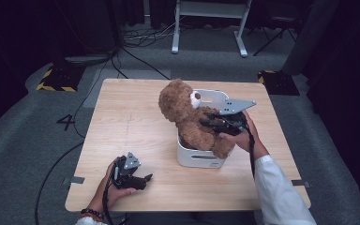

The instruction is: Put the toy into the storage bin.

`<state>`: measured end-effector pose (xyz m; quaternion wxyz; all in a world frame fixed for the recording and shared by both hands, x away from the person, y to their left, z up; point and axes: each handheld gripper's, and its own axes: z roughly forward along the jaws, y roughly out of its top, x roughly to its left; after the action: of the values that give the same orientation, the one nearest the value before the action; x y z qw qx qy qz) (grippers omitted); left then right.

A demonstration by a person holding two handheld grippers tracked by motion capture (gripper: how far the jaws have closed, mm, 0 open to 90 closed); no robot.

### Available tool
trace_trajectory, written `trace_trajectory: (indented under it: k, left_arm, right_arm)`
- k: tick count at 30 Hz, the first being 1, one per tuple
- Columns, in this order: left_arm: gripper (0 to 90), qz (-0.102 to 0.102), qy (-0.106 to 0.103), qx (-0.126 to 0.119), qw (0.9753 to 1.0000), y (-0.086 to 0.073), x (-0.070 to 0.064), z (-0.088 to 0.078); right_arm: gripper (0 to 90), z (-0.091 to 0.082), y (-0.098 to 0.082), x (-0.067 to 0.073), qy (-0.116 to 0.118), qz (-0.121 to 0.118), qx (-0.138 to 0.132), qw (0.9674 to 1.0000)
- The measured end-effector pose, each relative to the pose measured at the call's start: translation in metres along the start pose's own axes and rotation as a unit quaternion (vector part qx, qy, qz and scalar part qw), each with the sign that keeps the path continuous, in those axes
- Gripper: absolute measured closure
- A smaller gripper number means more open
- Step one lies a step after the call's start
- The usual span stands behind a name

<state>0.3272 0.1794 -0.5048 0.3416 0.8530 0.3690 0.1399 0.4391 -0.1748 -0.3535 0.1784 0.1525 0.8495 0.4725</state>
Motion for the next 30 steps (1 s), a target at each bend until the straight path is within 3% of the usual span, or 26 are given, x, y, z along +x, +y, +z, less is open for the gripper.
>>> trace_trajectory:
  k: [2, 4, 7, 9, 12, 22, 30]
  left_arm:
    - [16.6, 0.000, 0.000, 0.000, 1.0000, 0.000, 0.000, 0.000]
    - [16.6, 0.000, 0.000, 0.000, 1.0000, 0.000, 0.000, 0.000]
    - [16.6, 0.000, 0.000, 0.000, 1.0000, 0.000, 0.000, 0.000]
    - [16.6, 0.000, 0.000, 0.001, 1.0000, 0.000, 0.000, 0.000]
    - [16.6, 0.000, 0.000, 0.001, 1.0000, 0.000, 0.000, 0.000]
    - [16.6, 0.000, 0.000, 0.001, 1.0000, 0.000, 0.000, 0.000]
    - [16.6, 0.000, 0.000, 0.000, 1.0000, 0.000, 0.000, 0.000]
  right_arm:
    - [85.6, -0.003, 0.000, -0.002, -0.003, 0.003, -0.004, 1.0000]
    - [80.6, -0.003, -0.002, -0.005, 0.029, 0.018, -0.003, 0.9994]
    - [81.2, 0.006, -0.005, -0.001, 0.021, -0.011, 0.052, 0.9984]
    - [81.4, 0.010, -0.008, 0.001, 0.023, -0.022, 0.070, 0.9970]
    - [81.5, 0.009, -0.007, 0.001, 0.014, -0.017, 0.065, 0.9976]
    - [77.7, 0.011, -0.006, 0.003, 0.019, -0.022, 0.081, 0.9963]
    - [72.6, 0.016, -0.004, 0.006, 0.033, -0.030, 0.116, 0.9923]
